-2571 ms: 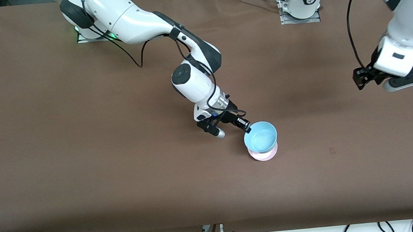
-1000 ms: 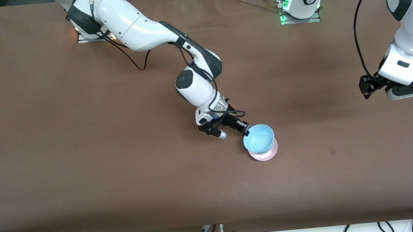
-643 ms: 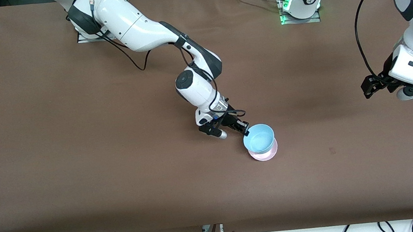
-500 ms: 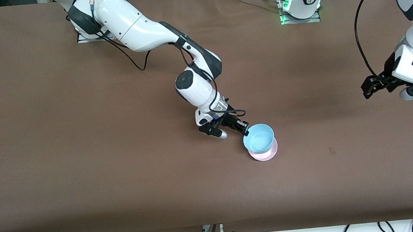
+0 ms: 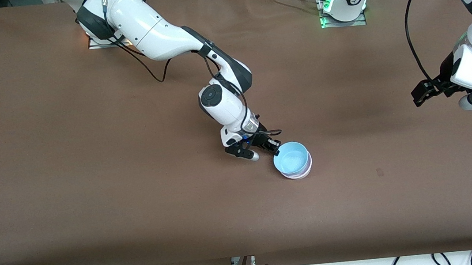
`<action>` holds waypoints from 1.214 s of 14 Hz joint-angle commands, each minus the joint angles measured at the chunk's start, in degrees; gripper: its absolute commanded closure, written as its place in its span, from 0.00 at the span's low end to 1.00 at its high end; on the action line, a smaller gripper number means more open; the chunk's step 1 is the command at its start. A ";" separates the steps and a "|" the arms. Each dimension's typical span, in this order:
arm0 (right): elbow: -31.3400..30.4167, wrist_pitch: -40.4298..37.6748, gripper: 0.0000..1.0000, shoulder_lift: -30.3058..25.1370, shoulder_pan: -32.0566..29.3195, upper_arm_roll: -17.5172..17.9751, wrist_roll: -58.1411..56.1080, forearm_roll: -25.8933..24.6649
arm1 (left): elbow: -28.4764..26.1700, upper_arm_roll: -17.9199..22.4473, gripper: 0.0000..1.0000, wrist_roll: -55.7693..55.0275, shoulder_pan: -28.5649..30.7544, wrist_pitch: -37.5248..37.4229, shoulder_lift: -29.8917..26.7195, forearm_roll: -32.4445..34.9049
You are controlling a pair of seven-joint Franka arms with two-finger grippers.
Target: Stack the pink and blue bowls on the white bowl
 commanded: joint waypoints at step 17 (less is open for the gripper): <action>5.70 -24.96 0.00 -9.64 -0.90 -4.90 -3.34 -2.77 | 6.35 0.14 0.14 12.53 -0.23 -1.41 3.47 0.23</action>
